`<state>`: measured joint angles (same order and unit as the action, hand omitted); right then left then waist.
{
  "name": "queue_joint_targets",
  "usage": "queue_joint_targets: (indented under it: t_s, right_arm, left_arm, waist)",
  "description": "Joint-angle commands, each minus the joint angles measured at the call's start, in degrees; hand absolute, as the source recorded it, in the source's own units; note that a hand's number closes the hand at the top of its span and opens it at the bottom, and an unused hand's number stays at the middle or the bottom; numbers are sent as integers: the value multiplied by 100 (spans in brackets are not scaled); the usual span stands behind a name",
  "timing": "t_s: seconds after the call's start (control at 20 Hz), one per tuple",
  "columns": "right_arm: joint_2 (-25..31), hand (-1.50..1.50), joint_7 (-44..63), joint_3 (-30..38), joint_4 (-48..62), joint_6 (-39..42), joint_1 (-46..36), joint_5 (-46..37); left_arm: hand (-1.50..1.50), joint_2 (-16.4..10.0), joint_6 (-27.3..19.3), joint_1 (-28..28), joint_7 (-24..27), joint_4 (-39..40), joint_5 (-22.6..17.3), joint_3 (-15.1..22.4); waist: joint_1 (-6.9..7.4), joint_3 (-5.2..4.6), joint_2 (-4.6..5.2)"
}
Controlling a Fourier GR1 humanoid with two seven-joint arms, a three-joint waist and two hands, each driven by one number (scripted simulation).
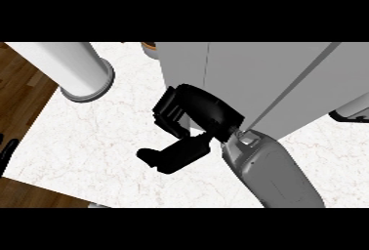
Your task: Pick up the bottled water, place it into the cabinet and close the cabinet
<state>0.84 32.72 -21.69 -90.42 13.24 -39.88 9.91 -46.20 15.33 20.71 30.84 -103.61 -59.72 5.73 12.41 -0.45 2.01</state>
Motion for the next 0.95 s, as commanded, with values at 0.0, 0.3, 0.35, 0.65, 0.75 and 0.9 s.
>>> queue_joint_targets:
  t_s: [0.0,0.3,0.35,0.65,0.75,0.9]
  right_arm:
    - [-79,150,-249,358,1089,-805,-975,-102]
    - [-84,150,-710,823,2245,-1663,-1897,-87]
    - [-84,150,-798,808,2358,-1790,-1950,-88]
    - [-84,-150,-974,934,2718,-2502,-1989,441]
    - [-84,-150,-1101,894,2826,-2527,-2019,494]
    - [-84,-150,-1126,871,2925,-2718,-2132,680]
  left_arm:
    - [-150,-26,98,31,32,138,23,-83]
    - [-150,24,191,136,88,171,-82,-182]
    - [-150,10,166,81,66,167,-77,-193]
    - [-150,98,285,333,206,58,67,-154]
    - [-150,71,228,227,154,150,-51,-259]
    - [-150,85,463,420,216,192,-16,-225]
  waist:
    - [-133,13,-2]
    - [-154,21,17]
    - [-176,22,32]
    - [-144,27,12]
    - [-282,28,40]
    - [-225,21,28]
